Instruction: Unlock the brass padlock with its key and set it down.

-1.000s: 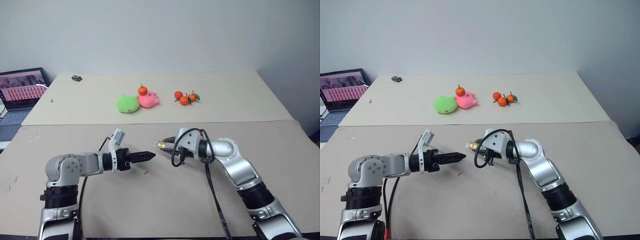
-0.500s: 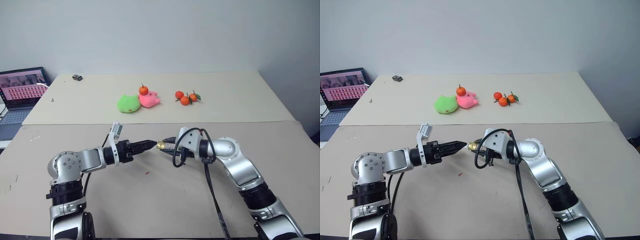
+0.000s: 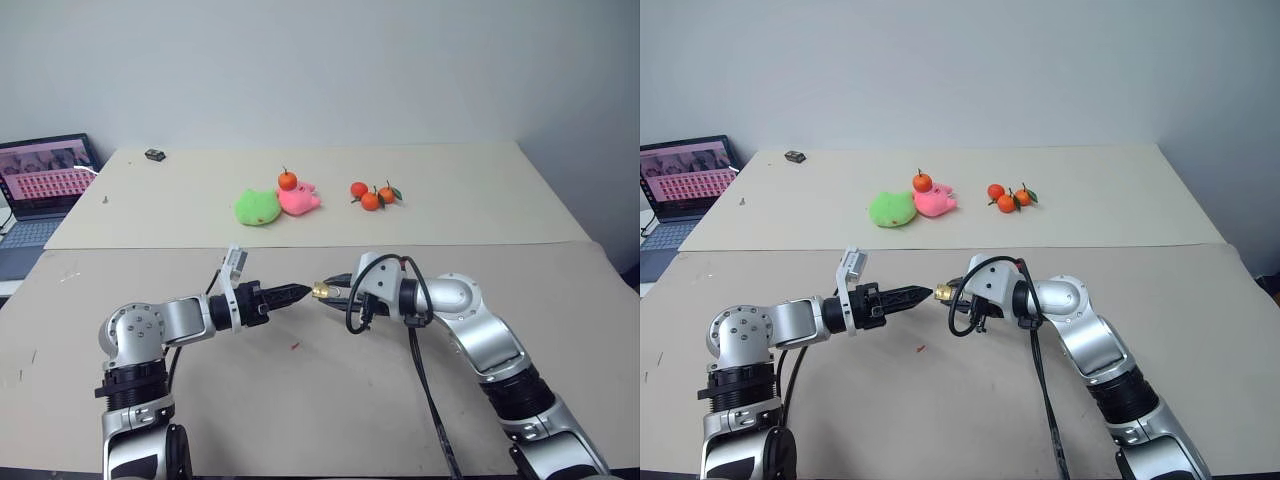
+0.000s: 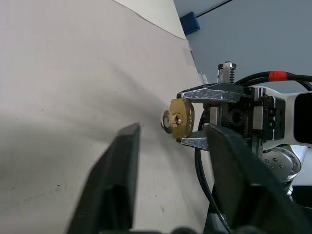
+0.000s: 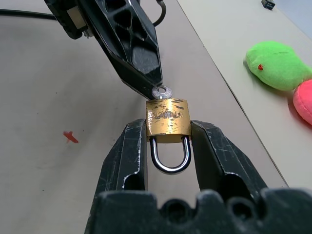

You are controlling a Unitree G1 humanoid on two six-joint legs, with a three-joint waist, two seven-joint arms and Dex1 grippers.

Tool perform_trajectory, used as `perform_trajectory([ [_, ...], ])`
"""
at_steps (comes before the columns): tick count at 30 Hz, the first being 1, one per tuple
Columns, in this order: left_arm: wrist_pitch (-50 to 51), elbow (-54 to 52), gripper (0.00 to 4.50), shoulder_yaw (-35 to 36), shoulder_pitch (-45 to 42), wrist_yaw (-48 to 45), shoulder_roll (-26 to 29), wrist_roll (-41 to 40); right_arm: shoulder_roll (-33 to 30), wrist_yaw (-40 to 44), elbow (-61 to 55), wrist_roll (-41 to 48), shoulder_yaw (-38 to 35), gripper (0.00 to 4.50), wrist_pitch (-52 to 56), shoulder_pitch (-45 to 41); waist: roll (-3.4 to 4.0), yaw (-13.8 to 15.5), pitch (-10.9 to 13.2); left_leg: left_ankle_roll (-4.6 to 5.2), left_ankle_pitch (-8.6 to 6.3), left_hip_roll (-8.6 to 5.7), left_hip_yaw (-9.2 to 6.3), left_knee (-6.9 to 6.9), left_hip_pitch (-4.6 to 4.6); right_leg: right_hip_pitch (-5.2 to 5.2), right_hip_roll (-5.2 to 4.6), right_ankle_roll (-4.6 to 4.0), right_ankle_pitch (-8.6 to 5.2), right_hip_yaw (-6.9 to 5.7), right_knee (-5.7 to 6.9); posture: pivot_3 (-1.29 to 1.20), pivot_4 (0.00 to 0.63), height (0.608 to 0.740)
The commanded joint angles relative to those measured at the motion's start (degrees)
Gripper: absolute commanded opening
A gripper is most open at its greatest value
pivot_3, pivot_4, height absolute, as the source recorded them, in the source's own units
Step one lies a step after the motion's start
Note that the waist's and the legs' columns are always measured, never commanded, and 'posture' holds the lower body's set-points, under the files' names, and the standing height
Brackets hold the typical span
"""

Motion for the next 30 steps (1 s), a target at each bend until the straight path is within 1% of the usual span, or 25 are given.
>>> perform_trajectory([
  [1, 0.6, -0.4, 0.1, 0.6, -1.3, -0.2, -0.2, -2.1, -0.4, -0.3, -2.9, 1.3, -1.5, 0.92, 0.3, -1.0, 0.0, 0.0, 0.0, 0.0, 0.0, 0.0, 0.0, 0.0, 0.0, 0.0, 0.0, 0.0, 0.0, 0.0, 0.0, 0.0, 0.15, 0.66],
  [5, 0.6, -0.1, 0.1, -0.2, -1.4, -0.6, -0.1, -2.9, -0.8, -0.3, -4.1, 2.3, -1.9, 0.92, 1.7, -1.4, -0.01, 0.0, 0.0, -0.01, 0.0, 0.0, 0.0, 0.0, -0.01, 0.0, 0.0, 0.01, -0.01, 0.0, -0.01, 0.0, 0.15, 0.66],
  [8, -0.8, -1.1, 0.1, -2.9, -1.7, -2.4, 1.0, -1.6, -1.0, 0.0, -5.4, 3.5, -2.6, 0.92, 3.7, -1.8, -0.01, 0.1, 0.0, -0.01, 0.0, 0.0, 0.0, -0.02, 0.0, 0.0, 0.01, 0.02, -0.01, 0.0, -0.01, 0.0, 0.15, 0.66],
  [15, -3.9, 1.3, 0.1, -6.5, -4.0, -6.1, 4.1, 0.8, -1.8, -0.1, -7.0, 4.8, -3.0, 0.92, 6.1, -2.0, 0.0, 0.3, 0.0, -0.1, 0.05, -0.01, 0.0, -0.06, 0.0, 0.0, 0.0, 0.03, -0.02, 0.0, -0.07, 0.0, 0.15, 0.66],
  [24, -6.1, 3.2, 0.1, -8.9, -4.9, -10.6, 7.8, 3.0, -2.5, -0.3, -8.1, 5.5, -2.8, 0.92, 7.5, -1.2, 0.02, 0.5, 0.1, -0.11, 0.05, 0.01, 0.0, -0.11, -0.07, 0.0, 0.0, 0.03, -0.01, -0.02, -0.3, 0.0, 0.15, 0.66],
  [26, -5.5, 3.1, 0.62, -8.6, -4.7, -11.7, 8.9, 2.6, -2.7, -0.3, -7.9, 5.6, -2.8, 0.92, 7.4, -1.1, 0.01, 0.6, 0.1, -0.11, 0.04, 0.0, 0.0, -0.11, -0.11, -0.01, 0.0, 0.03, -0.01, -0.02, -0.33, 0.0, 0.15, 0.66],
  [27, -5.4, 3.1, 0.78, -8.5, -4.6, -12.0, 9.2, 2.5, -2.8, -0.4, -7.8, 5.7, -2.8, 0.92, 7.4, -1.1, 0.02, 0.6, 0.1, -0.11, 0.04, 0.02, 0.0, -0.11, -0.13, -0.02, 0.01, 0.02, -0.01, -0.02, -0.36, 0.0, 0.15, 0.66],
  [29, -4.7, 3.5, 1.43, -8.1, -4.8, -12.1, 9.2, 2.0, -2.9, -0.4, -7.7, 5.8, -2.7, 0.92, 7.3, -1.1, 0.06, 0.8, 0.1, -0.11, 0.04, 0.01, 0.0, -0.11, -0.13, -0.02, 0.0, 0.02, -0.01, -0.02, -0.37, 0.0, 0.15, 0.66],
  [30, -4.4, 3.4, 1.88, -8.0, -4.7, -12.1, 9.2, 1.7, -3.0, -0.4, -7.6, 5.8, -2.7, 0.92, 7.2, -1.1, 0.06, 0.9, 0.1, -0.11, 0.04, 0.01, 0.0, -0.11, -0.13, -0.02, -0.01, 0.02, -0.01, -0.02, -0.38, 0.0, 0.15, 0.66],
])
